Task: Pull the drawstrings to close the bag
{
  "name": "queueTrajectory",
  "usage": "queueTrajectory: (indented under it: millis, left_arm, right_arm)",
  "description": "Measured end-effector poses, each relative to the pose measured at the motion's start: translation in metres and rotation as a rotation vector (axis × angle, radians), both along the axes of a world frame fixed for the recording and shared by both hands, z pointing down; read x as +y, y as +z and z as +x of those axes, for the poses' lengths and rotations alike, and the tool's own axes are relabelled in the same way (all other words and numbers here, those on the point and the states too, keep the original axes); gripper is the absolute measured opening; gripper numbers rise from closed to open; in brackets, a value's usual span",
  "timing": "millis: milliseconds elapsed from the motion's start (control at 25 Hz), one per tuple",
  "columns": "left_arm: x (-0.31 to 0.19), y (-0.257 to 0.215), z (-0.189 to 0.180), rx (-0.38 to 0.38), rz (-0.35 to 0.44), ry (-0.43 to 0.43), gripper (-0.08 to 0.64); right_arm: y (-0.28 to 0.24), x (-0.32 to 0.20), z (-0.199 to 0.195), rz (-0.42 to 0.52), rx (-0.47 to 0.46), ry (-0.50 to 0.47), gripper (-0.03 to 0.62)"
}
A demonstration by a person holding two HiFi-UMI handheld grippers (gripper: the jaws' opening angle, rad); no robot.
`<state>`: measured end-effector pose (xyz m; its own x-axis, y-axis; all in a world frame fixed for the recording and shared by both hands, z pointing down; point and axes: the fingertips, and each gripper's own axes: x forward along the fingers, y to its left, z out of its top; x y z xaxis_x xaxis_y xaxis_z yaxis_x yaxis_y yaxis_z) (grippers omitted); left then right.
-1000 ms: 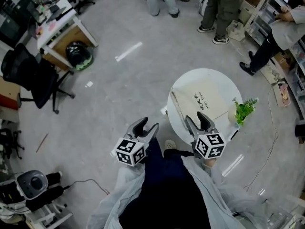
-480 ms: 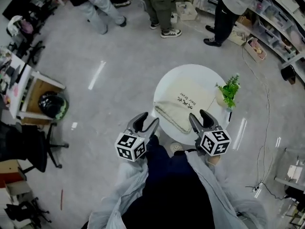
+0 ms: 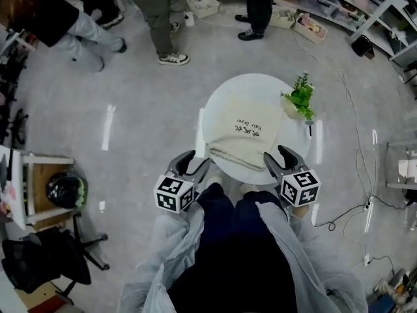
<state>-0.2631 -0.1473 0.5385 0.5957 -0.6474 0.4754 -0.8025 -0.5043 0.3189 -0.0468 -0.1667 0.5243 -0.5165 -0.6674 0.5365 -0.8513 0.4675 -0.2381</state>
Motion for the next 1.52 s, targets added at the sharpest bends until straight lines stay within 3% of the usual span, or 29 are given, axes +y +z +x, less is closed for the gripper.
queueTrajectory:
  millis: [200,320,400,560,760,920,1520]
  left_arm:
    - [-0.005,0.024,-0.009,-0.128,-0.028,0.218,0.216]
    - [-0.010,0.041,-0.011,-0.233,-0.014,0.361,0.215]
    - [-0.013,0.058,-0.011,-0.307,0.004,0.445,0.210]
    - [-0.015,0.090,-0.005,-0.465,0.032,0.600,0.209]
    - [-0.031,0.117,0.005,-0.580,0.035,0.699,0.207]
    - [-0.037,0.143,0.009,-0.725,0.043,0.805,0.199]
    - [-0.026,0.151,0.041,-0.812,0.093,1.006,0.183]
  right_arm:
    - [0.017,0.020,0.011,-0.016,0.135,-0.022,0.213]
    - [0.035,0.031,0.014,-0.067,0.245,-0.075,0.213]
    - [0.047,0.038,0.014,-0.109,0.271,-0.076,0.209]
    - [0.072,0.050,0.018,-0.179,0.254,-0.006,0.186]
    - [0.104,0.045,0.028,-0.282,0.171,0.124,0.178]
    - [0.125,0.038,0.031,-0.350,0.106,0.184,0.167]
    - [0.160,0.027,0.032,-0.466,-0.025,0.187,0.123]
